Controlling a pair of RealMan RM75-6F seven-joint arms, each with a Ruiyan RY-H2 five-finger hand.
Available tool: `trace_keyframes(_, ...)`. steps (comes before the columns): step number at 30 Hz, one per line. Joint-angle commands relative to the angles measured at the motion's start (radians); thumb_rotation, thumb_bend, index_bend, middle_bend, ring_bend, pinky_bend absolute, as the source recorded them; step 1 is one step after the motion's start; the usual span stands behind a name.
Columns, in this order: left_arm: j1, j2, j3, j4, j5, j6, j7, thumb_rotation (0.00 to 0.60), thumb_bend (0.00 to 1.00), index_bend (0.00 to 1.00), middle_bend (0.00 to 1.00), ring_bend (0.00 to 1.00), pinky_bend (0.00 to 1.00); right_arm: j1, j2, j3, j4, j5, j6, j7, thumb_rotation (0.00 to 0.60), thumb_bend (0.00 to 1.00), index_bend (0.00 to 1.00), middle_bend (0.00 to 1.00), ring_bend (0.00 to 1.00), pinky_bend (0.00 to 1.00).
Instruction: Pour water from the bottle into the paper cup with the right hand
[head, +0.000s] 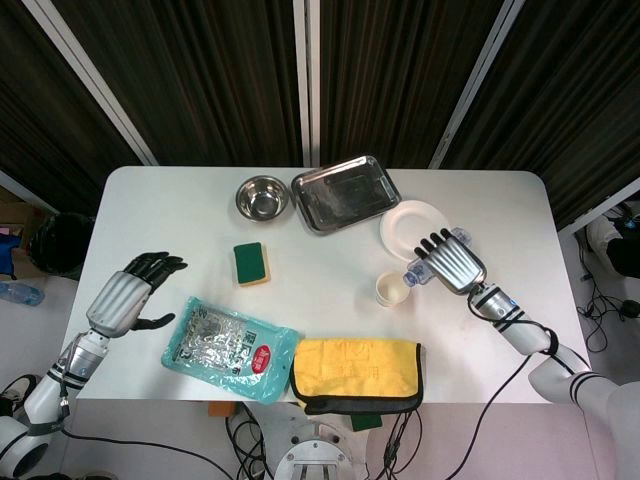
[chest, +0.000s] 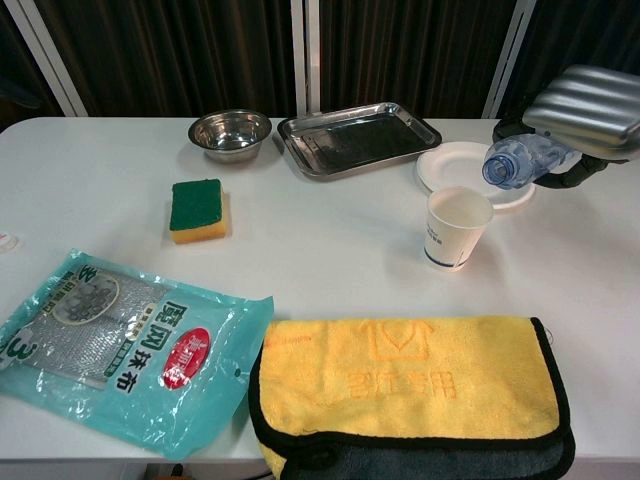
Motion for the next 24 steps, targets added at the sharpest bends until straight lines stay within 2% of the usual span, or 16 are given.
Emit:
trace_keyframes(1,0.000,0.000,0.000,0.001,0.000,0.000,-0.001,0.593,0.13,0.19,0.17,0.12,0.17,0.005,0.003,-0.002,0.001,-0.001,-0.006,-0.011,0.600,0.58,0.75,0.55,0.41,0.45)
trace_keyframes(24,0.004,0.000,0.002,0.018,-0.001,0.005,-0.021,0.593,0.13,0.19,0.17,0.12,0.17,0.039,0.005,0.011,-0.042,0.028,-0.057,-0.092,0.600,0.58,0.76,0.55,0.41,0.46)
